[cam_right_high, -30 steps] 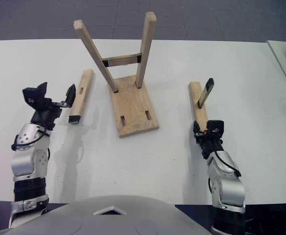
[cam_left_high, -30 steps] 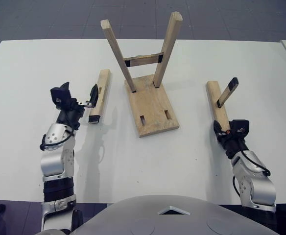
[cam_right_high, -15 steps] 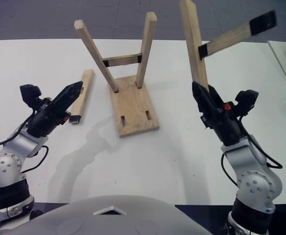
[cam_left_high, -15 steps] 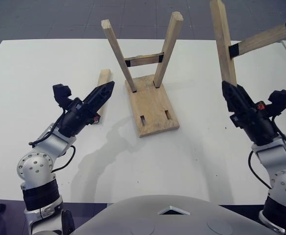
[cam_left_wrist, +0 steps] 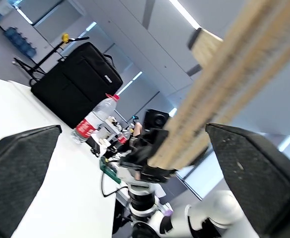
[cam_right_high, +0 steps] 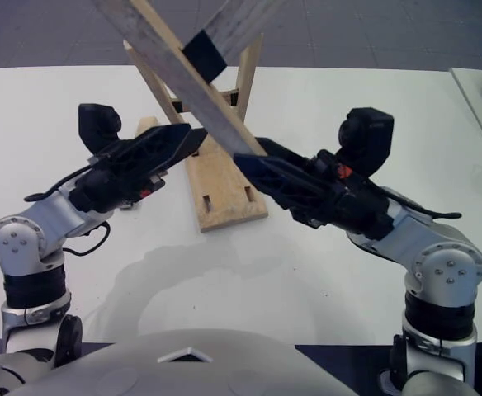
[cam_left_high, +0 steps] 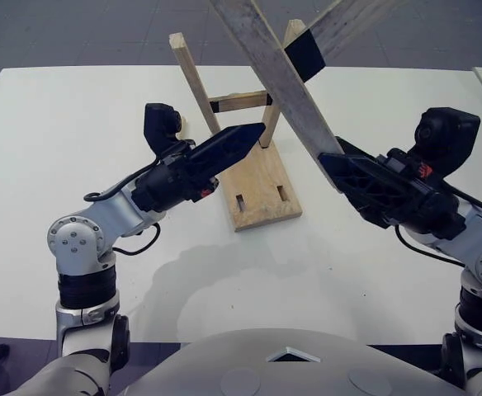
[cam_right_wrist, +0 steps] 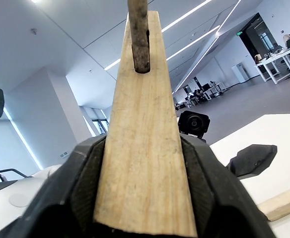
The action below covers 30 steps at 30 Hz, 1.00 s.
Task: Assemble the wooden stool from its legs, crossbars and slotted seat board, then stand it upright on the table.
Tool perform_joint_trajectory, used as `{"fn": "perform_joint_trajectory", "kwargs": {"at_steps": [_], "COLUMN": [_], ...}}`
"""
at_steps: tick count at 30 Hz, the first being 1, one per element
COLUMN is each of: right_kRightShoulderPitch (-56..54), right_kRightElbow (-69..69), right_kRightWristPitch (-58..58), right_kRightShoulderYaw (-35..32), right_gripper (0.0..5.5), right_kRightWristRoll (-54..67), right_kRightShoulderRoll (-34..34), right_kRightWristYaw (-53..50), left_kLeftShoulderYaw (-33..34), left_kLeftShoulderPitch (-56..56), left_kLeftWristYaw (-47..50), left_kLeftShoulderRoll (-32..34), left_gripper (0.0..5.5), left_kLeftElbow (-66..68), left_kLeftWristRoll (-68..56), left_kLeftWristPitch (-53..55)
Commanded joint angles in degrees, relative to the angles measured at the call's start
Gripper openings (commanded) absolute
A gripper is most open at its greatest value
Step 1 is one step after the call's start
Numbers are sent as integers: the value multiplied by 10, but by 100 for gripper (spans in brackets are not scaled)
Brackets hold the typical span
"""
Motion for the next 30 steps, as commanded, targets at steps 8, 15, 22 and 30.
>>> {"fn": "perform_joint_trajectory", "kwargs": {"at_steps": [8,15,22,30], "right_kRightShoulderPitch": [-6,-20,-14,-11], "right_kRightElbow": [29,61,49,50], "right_kRightWristPitch": [14,9,17,23], "right_kRightShoulderYaw": [43,63,72,73], "right_gripper": [206,206,206,206], "right_kRightWristRoll": [-26,-101,-141,-156], "right_kRightShoulderRoll": [14,42,46,44], "right_kRightWristYaw": [4,5,21,31], "left_kLeftShoulderYaw": [-7,-15,-17,-13], "left_kLeftShoulderPitch": [-32,-40,-46,-38], "left_kLeftWristYaw": [-41,-36,-50,-105], "left_kLeftShoulderRoll": [11,18,19,44], "left_gripper": [540,463,341,225], "left_kLeftElbow": [-32,-43,-26,-9], "left_kLeftWristRoll": [49,40,53,71], "left_kLeftWristPitch": [-39,-48,-48,-30]}}
